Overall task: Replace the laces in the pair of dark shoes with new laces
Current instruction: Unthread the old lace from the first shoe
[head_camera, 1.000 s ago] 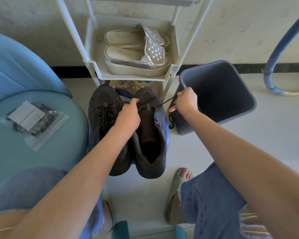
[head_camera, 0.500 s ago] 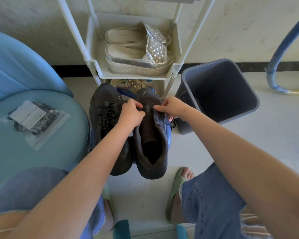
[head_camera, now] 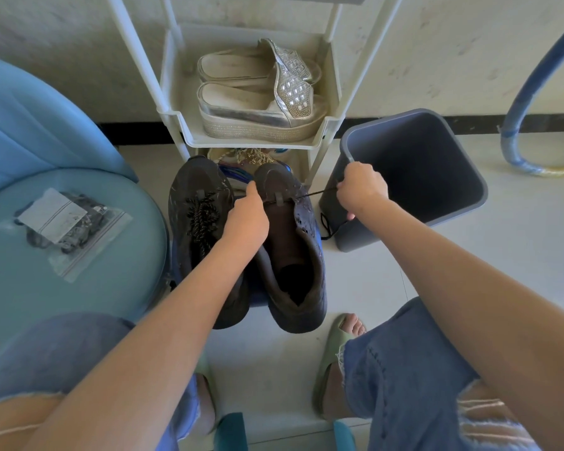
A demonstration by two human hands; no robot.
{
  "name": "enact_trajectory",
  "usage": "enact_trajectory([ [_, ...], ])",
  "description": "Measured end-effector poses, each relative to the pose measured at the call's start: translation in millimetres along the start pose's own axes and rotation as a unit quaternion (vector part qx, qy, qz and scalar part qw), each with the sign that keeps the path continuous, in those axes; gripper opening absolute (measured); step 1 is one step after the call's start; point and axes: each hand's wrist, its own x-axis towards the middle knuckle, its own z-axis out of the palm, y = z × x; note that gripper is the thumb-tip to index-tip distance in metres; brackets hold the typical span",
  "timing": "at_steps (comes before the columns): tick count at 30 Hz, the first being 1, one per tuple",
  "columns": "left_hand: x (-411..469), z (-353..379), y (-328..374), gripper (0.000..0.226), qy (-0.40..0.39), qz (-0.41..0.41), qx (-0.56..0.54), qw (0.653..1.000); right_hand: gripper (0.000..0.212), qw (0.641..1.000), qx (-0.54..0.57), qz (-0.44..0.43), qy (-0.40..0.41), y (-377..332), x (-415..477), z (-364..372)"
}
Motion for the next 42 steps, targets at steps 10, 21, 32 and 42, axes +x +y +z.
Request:
enact_trajectory([
  [10,6.3,-5.4,-7.0,0.057,0.01,-0.062,-0.413,0.909,0.015,0.962,0.064,-0.267,0.001,-44.3,-6.7,18.4],
  [21,0.4,-2.8,-5.8,0.041,0.099,0.046,-0.262,0.959,0.008,0.967,0.038,-0.25,0.038,-59.1,-8.6,43.1],
  [32,-8.6,-6.2,-7.3,0.036,0.126,0.074,-0.125,0.981,0.005,0.936,0.144,-0.289,-0.139,-29.6,2.4,19.1],
  [42,-11.0,-3.6,-3.7,0.038,0.142,0.102,-0.064,0.982,0.013,0.957,0.066,-0.274,-0.066,-45.5,0.0,26.5],
])
